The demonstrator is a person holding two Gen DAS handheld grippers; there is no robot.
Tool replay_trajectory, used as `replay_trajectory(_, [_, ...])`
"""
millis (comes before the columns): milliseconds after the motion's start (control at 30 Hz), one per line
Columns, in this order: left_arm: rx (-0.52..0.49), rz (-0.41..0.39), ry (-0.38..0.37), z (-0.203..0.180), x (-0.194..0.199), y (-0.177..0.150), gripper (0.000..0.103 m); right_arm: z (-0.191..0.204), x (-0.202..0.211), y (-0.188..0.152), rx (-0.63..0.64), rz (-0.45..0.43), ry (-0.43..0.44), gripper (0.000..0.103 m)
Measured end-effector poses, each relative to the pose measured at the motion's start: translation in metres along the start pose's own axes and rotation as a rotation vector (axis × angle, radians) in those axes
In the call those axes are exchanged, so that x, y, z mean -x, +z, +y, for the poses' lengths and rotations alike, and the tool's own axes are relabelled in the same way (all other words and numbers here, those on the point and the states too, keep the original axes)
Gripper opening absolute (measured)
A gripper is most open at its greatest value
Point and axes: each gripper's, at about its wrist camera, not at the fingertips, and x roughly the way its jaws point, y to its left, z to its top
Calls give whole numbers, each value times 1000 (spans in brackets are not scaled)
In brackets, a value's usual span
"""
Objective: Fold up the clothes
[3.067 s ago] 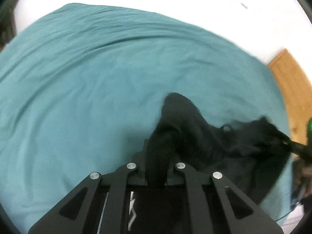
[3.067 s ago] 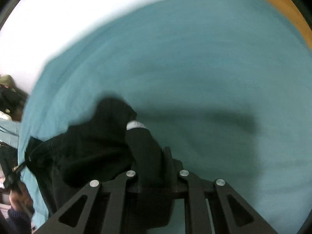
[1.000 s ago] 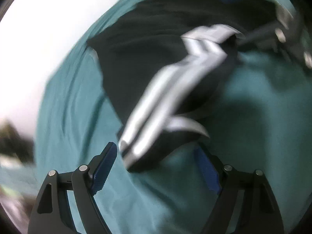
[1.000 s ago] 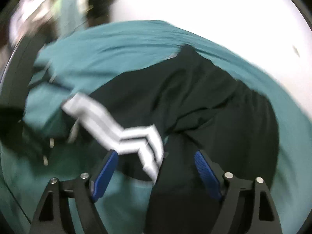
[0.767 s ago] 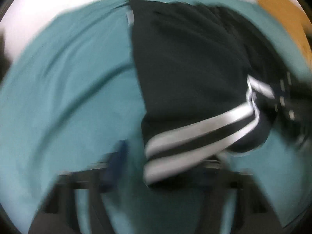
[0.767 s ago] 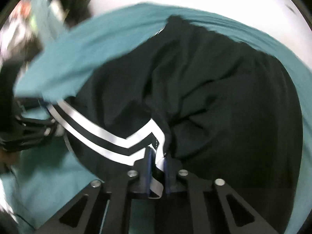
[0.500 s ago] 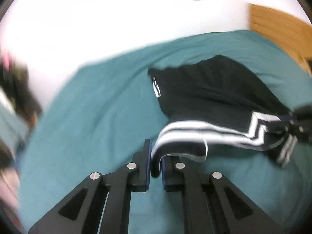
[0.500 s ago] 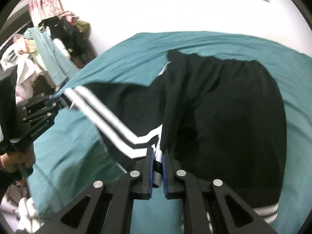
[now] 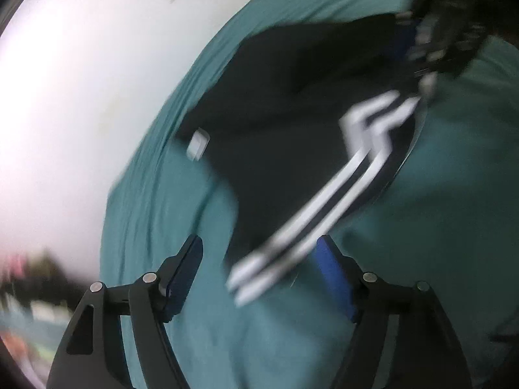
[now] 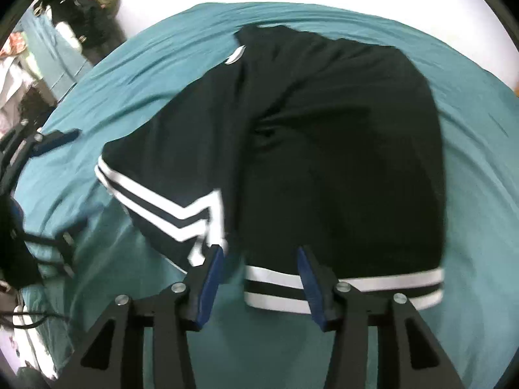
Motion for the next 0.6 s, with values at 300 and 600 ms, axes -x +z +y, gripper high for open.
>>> replay_trajectory(300, [60, 29, -289, 25, -96, 32, 7, -67, 18, -15, -113, 16, -153, 45])
replay_trajectory(600, [1023, 18, 15, 210, -46, -77, 7, -79, 40, -40, -172, 4, -179, 45])
